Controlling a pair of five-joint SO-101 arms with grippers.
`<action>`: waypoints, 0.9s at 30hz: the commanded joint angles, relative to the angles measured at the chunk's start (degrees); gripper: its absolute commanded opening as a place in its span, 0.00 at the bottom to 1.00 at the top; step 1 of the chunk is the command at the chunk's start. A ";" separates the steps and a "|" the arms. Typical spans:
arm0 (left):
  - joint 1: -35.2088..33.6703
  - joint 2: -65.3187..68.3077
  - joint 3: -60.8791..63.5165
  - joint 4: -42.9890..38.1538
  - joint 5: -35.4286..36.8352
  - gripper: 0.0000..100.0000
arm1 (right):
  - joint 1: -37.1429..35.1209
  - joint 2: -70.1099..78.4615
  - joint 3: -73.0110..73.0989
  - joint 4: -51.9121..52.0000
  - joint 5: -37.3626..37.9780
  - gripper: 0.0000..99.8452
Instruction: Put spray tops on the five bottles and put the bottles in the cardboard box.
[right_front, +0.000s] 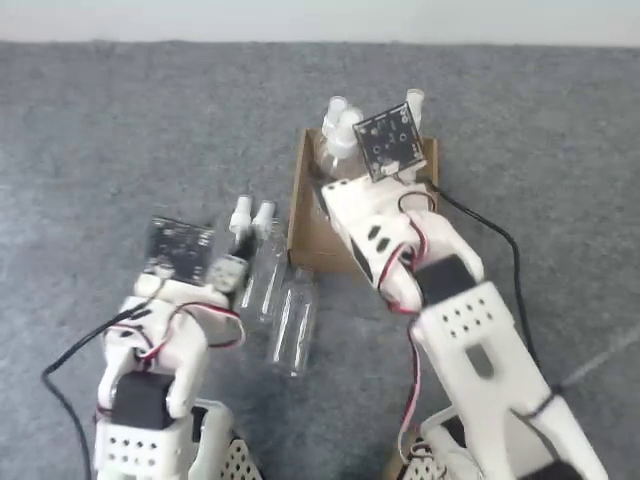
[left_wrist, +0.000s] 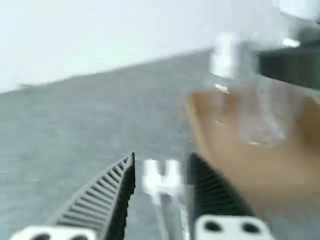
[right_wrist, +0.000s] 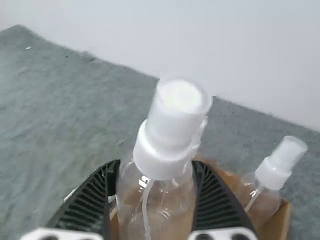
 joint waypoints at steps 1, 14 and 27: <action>-7.82 -0.26 -2.42 -2.73 -0.35 0.01 | 1.89 4.44 -0.70 -7.78 0.88 0.01; -9.05 15.21 -6.99 -5.10 1.32 0.01 | -0.04 16.04 3.34 -19.38 0.88 0.01; -8.88 15.12 -6.99 -5.01 1.32 0.01 | 0.04 26.07 1.93 -27.21 0.97 0.01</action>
